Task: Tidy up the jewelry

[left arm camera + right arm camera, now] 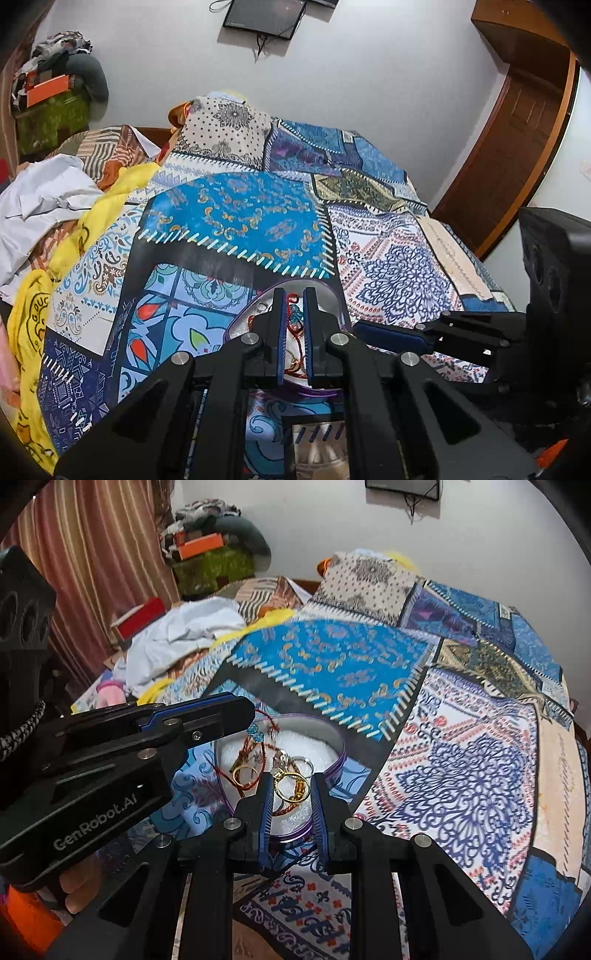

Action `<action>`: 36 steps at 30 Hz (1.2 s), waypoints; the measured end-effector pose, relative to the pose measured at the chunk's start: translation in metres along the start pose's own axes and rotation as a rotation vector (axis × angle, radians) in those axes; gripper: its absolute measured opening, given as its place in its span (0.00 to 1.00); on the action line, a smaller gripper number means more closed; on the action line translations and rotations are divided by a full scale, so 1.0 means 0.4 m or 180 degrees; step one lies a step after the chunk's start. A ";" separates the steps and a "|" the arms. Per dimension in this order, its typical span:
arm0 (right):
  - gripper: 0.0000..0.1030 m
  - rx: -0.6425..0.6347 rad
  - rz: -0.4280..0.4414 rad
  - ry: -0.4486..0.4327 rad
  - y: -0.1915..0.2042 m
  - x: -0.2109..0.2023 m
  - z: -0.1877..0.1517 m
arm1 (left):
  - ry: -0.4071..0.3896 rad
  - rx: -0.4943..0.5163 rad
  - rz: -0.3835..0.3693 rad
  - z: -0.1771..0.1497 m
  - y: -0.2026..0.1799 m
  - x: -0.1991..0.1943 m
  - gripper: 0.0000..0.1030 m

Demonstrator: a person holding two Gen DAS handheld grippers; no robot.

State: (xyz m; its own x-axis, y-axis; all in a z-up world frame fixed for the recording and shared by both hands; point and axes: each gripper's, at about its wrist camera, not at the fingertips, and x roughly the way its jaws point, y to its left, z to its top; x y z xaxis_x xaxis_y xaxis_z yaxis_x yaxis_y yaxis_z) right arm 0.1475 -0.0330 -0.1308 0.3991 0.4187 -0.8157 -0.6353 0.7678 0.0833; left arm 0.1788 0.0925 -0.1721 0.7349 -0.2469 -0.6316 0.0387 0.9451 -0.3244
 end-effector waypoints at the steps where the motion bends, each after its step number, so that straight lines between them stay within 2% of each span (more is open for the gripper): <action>1: 0.18 0.0001 0.0001 0.0036 0.000 0.007 -0.002 | 0.0011 0.0007 0.0005 -0.001 0.001 0.002 0.06; 11: 0.18 -0.0032 -0.0026 0.0057 0.015 0.016 0.006 | 0.0024 -0.0003 0.0089 -0.006 0.010 -0.028 0.07; 14: 0.19 -0.0033 -0.0053 0.0075 0.021 0.015 0.007 | -0.0007 0.0002 0.0144 -0.005 0.009 -0.051 0.16; 15: 0.20 -0.0028 -0.0059 0.0080 0.022 0.014 0.008 | -0.0022 0.0002 0.0155 -0.004 0.008 -0.058 0.21; 17: 0.23 -0.0016 -0.0066 0.0074 0.019 0.009 0.012 | -0.0076 0.0016 0.0195 0.000 0.002 -0.081 0.25; 21: 0.26 0.0010 -0.0081 -0.0020 0.018 -0.025 0.017 | -0.0164 0.0074 0.0287 0.012 -0.015 -0.123 0.26; 27: 0.27 0.0105 -0.0119 -0.0327 0.011 -0.133 0.033 | -0.0361 0.0186 0.0375 0.032 -0.059 -0.210 0.26; 30: 0.27 0.0141 -0.0140 -0.0532 0.013 -0.199 0.038 | -0.0540 0.0269 0.0426 0.042 -0.096 -0.273 0.27; 36: 0.27 0.0127 -0.0333 -0.1212 0.034 -0.406 0.031 | -0.1068 0.0422 0.0556 0.050 -0.180 -0.430 0.36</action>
State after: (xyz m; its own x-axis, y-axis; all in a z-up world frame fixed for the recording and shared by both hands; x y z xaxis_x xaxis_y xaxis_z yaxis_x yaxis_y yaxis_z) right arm 0.0822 -0.0845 0.0097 0.6818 0.4812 -0.5511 -0.5548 0.8311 0.0393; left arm 0.0632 0.0711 -0.0259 0.9177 -0.0172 -0.3969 -0.0354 0.9915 -0.1249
